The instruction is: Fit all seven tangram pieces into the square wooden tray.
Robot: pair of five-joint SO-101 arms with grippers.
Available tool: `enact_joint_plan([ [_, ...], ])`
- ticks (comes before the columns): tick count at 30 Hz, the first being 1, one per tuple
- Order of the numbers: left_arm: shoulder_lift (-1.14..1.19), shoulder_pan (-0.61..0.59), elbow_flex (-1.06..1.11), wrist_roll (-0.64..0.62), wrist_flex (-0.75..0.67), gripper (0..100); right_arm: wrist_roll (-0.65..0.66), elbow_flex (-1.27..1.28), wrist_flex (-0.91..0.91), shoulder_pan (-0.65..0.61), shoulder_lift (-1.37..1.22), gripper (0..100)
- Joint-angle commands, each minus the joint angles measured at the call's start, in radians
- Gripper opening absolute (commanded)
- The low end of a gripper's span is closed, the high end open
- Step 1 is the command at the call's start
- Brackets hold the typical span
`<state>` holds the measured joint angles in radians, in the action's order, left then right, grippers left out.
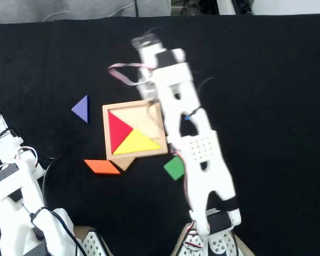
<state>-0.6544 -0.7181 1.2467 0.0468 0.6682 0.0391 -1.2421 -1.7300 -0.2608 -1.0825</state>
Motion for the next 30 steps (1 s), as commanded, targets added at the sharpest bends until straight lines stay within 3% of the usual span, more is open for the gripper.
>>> enact_joint_plan([
  [1,-0.023,0.012,-0.005,0.009,-0.018,3,-0.023,-0.013,-0.038,0.068,0.139,1.1],
  [18,-0.025,0.035,-0.012,0.002,-0.018,3,-0.014,0.829,0.029,0.089,1.004,1.1],
  [24,-0.025,0.148,-0.013,0.021,-0.008,3,0.054,1.307,0.311,0.110,1.225,1.1],
  [26,-0.026,0.191,-0.036,0.109,0.040,3,0.077,1.491,0.453,0.118,1.305,1.1],
  [30,-0.091,0.344,-0.163,0.327,0.282,3,0.072,1.802,0.738,0.155,1.437,1.1],
])
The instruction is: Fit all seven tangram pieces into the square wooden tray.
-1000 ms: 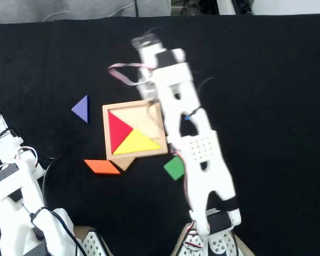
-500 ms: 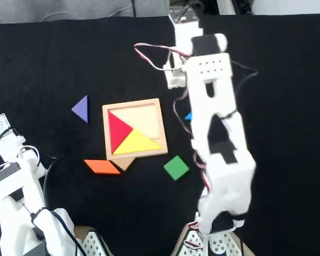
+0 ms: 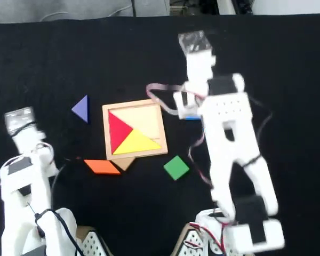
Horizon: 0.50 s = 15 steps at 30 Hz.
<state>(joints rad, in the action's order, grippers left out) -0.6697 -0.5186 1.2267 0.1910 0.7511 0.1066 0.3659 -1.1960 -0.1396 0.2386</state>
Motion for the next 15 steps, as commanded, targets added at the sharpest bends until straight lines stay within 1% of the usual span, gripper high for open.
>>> enact_joint_plan([
  [1,-0.104,0.206,-0.170,0.238,0.261,3,0.003,0.248,0.261,0.041,0.136,1.1],
  [4,-0.206,0.380,-0.208,0.431,0.394,3,0.002,0.340,0.377,0.052,0.137,1.1],
  [7,-0.302,0.529,-0.209,0.549,0.450,3,-0.006,0.372,0.431,0.054,0.088,1.1],
  [10,-0.365,0.648,-0.209,0.634,0.489,3,-0.068,0.386,0.499,0.052,-0.021,1.1],
  [13,-0.377,0.751,-0.203,0.694,0.540,3,-0.052,0.348,0.543,0.057,-0.145,1.1],
  [15,-0.364,0.791,-0.191,0.697,0.543,3,-0.054,0.300,0.529,0.068,-0.216,1.1],
])
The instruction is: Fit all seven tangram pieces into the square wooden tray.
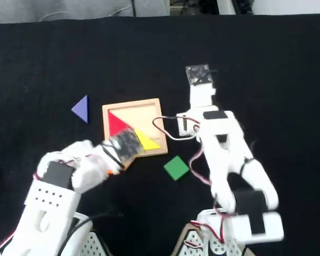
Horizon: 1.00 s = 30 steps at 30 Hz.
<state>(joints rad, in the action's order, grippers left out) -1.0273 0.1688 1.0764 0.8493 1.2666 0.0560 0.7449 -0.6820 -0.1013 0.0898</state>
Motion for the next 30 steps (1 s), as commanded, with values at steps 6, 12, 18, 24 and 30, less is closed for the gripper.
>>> enact_joint_plan([
  [6,0.091,0.051,0.071,0.040,-0.114,19,-0.009,-0.208,-0.092,0.061,-0.166,1.1],
  [12,0.124,-0.038,0.150,0.239,-0.184,25,-0.009,-0.216,-0.094,0.061,-0.180,1.1],
  [18,0.124,-0.058,0.163,0.319,-0.213,22,-0.008,-0.216,-0.092,0.061,-0.180,1.1],
  [24,0.135,-0.050,0.189,0.354,-0.219,22,-0.003,-0.216,-0.092,0.061,-0.182,1.1],
  [30,0.137,-0.050,0.170,0.410,-0.210,22,-0.003,-0.216,-0.091,0.061,-0.183,1.1],
])
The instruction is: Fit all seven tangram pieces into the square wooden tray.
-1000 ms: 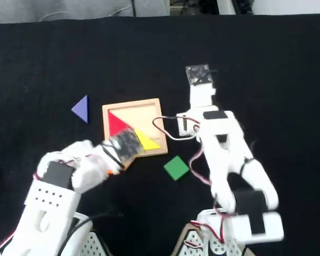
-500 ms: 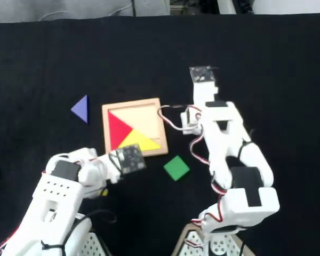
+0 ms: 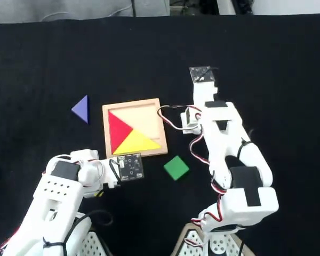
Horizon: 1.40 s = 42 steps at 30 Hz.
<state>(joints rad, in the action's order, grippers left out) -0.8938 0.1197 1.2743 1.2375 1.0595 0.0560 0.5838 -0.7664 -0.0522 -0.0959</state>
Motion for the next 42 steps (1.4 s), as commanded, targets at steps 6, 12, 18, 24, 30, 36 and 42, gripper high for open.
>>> enact_joint_plan([
  [6,0.038,0.012,-0.041,0.018,-0.011,22,-0.003,-0.054,-0.006,0.009,0.001,1.1],
  [12,0.242,0.012,-0.157,0.021,-0.012,22,-0.003,-0.054,-0.008,0.011,0.001,1.1],
  [18,0.394,0.012,-0.268,0.015,-0.012,22,-0.003,-0.054,-0.008,0.011,0.001,1.1],
  [24,0.408,0.008,-0.269,0.021,-0.084,22,-0.002,-0.054,-0.008,0.011,0.001,1.1],
  [30,0.471,0.012,-0.243,0.023,-0.141,22,-0.002,-0.054,-0.008,0.009,0.001,1.1],
  [36,0.543,0.005,-0.252,0.026,-0.175,22,-0.002,-0.054,-0.008,0.009,0.001,1.1],
  [42,0.575,-0.002,-0.294,0.071,-0.103,22,-0.002,-0.054,-0.006,0.009,0.001,1.1],
])
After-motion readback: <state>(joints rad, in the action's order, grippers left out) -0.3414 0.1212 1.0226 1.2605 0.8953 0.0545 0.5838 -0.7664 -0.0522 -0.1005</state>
